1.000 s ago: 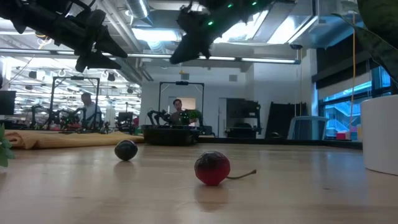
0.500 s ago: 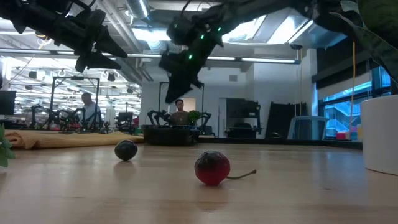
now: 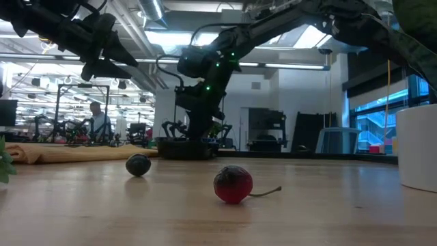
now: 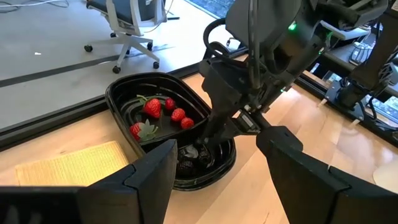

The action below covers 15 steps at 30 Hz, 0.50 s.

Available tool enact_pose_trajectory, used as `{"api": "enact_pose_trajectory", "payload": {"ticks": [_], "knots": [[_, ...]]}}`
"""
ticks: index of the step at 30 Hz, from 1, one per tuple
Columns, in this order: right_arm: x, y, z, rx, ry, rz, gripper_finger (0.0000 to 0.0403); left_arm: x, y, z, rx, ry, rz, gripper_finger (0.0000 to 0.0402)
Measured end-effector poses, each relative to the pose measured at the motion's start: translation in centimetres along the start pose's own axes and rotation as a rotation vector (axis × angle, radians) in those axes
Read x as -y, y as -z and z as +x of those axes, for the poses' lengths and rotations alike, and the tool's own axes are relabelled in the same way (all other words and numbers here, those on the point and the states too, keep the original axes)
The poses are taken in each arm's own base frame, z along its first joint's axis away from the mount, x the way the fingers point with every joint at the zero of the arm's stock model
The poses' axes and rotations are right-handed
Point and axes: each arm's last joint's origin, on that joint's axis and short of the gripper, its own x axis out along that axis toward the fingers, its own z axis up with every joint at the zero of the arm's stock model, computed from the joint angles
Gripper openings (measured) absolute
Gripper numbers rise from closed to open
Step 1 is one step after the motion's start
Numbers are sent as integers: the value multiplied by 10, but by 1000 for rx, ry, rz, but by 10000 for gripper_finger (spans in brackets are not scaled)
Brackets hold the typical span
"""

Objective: Pick and placing Produce into tupperware
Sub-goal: Put the blueberry into the black bin

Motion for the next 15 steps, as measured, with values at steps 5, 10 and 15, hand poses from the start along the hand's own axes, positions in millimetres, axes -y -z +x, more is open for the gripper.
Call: {"api": "enact_pose_trajectory", "payload": {"ticks": [5, 10, 15], "knots": [[1, -1, 0, 6, 1, 4, 50, 0, 0, 0, -2, -1, 2, 240], [3, 0, 0, 5, 3, 9, 58, 0, 0, 0, -2, -1, 2, 240], [3, 0, 0, 6, 3, 6, 72, 0, 0, 0, -2, -1, 1, 240]]}}
